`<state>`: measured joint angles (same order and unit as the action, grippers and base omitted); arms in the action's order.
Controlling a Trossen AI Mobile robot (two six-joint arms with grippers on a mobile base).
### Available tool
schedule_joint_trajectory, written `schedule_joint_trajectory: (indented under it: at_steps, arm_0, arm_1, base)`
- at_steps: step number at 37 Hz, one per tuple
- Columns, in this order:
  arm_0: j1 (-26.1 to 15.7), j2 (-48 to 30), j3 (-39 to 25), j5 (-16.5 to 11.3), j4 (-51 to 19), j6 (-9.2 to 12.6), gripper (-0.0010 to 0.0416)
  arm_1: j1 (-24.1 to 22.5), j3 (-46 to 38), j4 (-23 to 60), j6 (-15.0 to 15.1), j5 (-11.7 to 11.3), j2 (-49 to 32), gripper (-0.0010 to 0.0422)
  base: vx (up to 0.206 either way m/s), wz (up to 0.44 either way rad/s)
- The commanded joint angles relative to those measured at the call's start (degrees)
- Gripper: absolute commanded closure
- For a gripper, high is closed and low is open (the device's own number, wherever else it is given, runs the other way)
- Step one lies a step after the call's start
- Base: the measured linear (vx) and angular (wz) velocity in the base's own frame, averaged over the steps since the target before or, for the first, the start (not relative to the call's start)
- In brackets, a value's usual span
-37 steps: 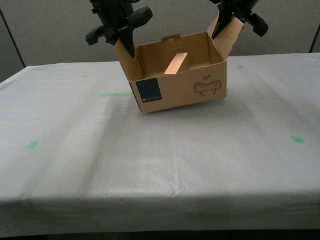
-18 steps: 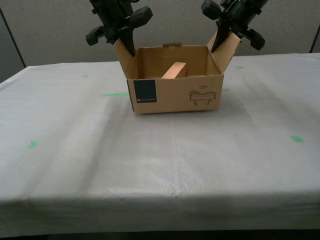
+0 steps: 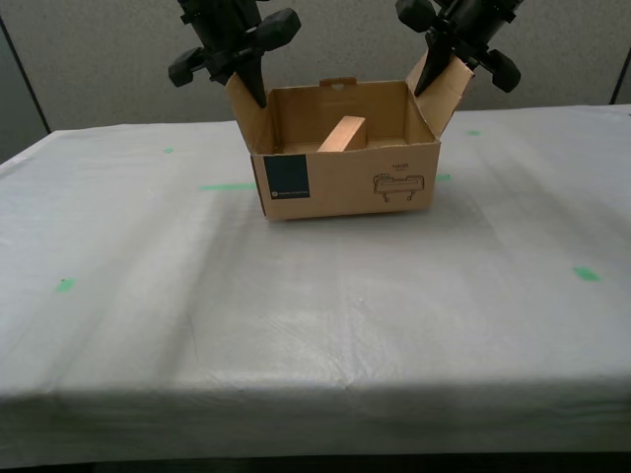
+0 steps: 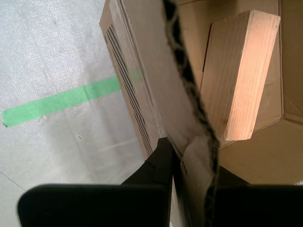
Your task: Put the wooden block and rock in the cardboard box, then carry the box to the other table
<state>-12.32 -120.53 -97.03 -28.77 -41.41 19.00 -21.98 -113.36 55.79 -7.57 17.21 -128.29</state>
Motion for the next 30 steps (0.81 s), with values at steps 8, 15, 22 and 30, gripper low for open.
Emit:
schedule_joint_trajectory:
  at_steps: [8,15,22,30]
  arm_0:
    - [-0.48,0.04,0.46,2.14,1.03,0.02,0.0383]
    - [-0.66,0.04,0.46,2.27,1.14,0.09,0.0316]
    - [-0.9,0.04,0.46,2.27,1.14,0.09,0.0235]
    - [-0.96,0.04,0.46,2.25,1.09,0.09,0.0129]
  arm_1:
    - [-0.07,-0.07,-0.2,0.13,1.22,0.07,0.0412]
    - [-0.04,-0.07,-0.2,0.13,1.22,0.07,0.0412]
    - [-0.02,-0.07,-0.17,0.59,1.22,0.07,0.038]
    - [-0.02,-0.07,-0.22,0.74,1.2,0.07,0.0285]
  base:
    - [0.0,0.0]
    - [0.0,0.0]
    - [0.0,0.0]
    - [0.0,0.0]
